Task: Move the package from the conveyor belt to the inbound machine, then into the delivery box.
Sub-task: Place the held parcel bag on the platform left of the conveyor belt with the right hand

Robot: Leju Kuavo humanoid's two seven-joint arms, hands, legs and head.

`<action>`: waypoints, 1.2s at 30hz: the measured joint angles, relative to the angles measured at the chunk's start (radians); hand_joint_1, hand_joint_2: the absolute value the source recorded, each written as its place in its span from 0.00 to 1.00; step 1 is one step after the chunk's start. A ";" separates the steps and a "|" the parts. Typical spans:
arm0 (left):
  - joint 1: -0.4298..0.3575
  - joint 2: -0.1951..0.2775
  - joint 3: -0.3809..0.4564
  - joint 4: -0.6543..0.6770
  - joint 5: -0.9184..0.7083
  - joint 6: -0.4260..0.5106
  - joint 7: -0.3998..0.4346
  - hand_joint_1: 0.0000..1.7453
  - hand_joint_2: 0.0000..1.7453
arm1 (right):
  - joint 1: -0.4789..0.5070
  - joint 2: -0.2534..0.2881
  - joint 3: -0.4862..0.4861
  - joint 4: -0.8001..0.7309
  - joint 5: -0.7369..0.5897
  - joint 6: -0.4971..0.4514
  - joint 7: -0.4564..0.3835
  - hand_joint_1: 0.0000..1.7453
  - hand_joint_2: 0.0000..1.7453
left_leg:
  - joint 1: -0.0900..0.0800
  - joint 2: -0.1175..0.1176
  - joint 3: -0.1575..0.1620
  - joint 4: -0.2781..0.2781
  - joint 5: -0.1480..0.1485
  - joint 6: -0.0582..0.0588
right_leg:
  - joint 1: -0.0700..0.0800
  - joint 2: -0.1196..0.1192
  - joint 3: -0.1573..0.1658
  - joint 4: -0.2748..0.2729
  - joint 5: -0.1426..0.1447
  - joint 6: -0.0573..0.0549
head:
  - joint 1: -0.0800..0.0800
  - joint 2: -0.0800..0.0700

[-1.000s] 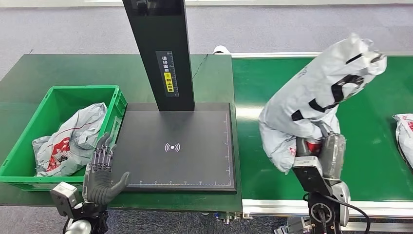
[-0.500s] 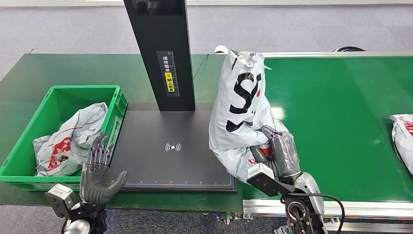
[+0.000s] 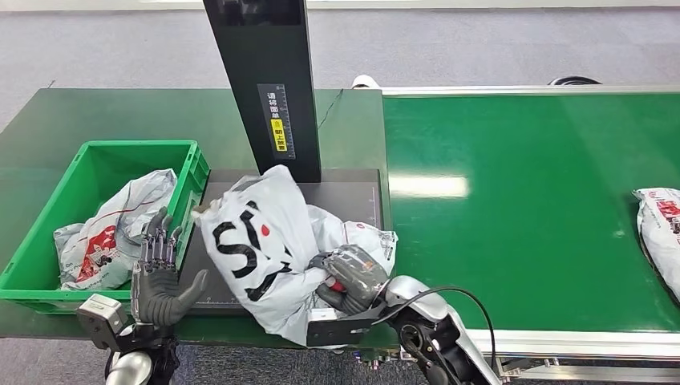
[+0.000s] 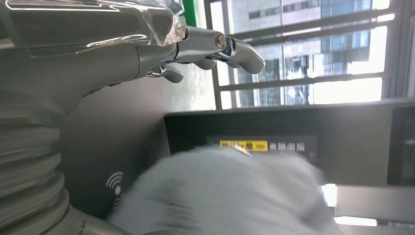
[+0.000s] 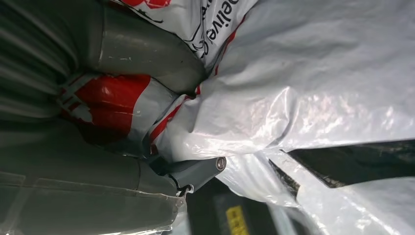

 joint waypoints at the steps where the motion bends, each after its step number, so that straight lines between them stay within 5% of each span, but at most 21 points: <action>1: -0.001 0.001 0.000 0.002 0.000 0.002 0.000 0.00 1.00 | -0.012 -0.001 0.021 0.016 0.002 0.003 0.003 1.00 1.00 | 0.000 0.000 0.000 0.000 0.000 0.000 | 0.000 0.000 0.000 0.000 0.000 0.000 | 0.000 0.000; 15: -0.009 0.006 -0.007 0.011 0.020 0.044 0.007 0.00 1.00 | -0.249 0.036 0.305 0.304 -0.038 0.094 0.079 1.00 1.00 | 0.000 0.002 0.002 0.000 0.000 0.000 | 0.000 0.002 0.001 0.000 0.000 -0.001 | 0.000 0.000; 23: -0.008 0.006 -0.016 0.012 0.021 0.057 0.007 0.00 1.00 | -0.341 0.092 0.422 0.409 0.044 -0.001 0.253 1.00 1.00 | 0.000 0.002 0.003 0.000 0.000 0.000 | 0.000 0.002 0.002 0.000 0.000 -0.001 | 0.000 0.000; 36: -0.008 0.006 -0.016 0.020 0.024 0.065 0.006 0.00 1.00 | -0.394 0.125 0.478 0.494 0.073 -0.052 0.275 1.00 1.00 | 0.000 0.002 0.006 0.000 0.000 0.000 | 0.000 0.002 0.005 0.000 0.000 0.000 | 0.000 0.000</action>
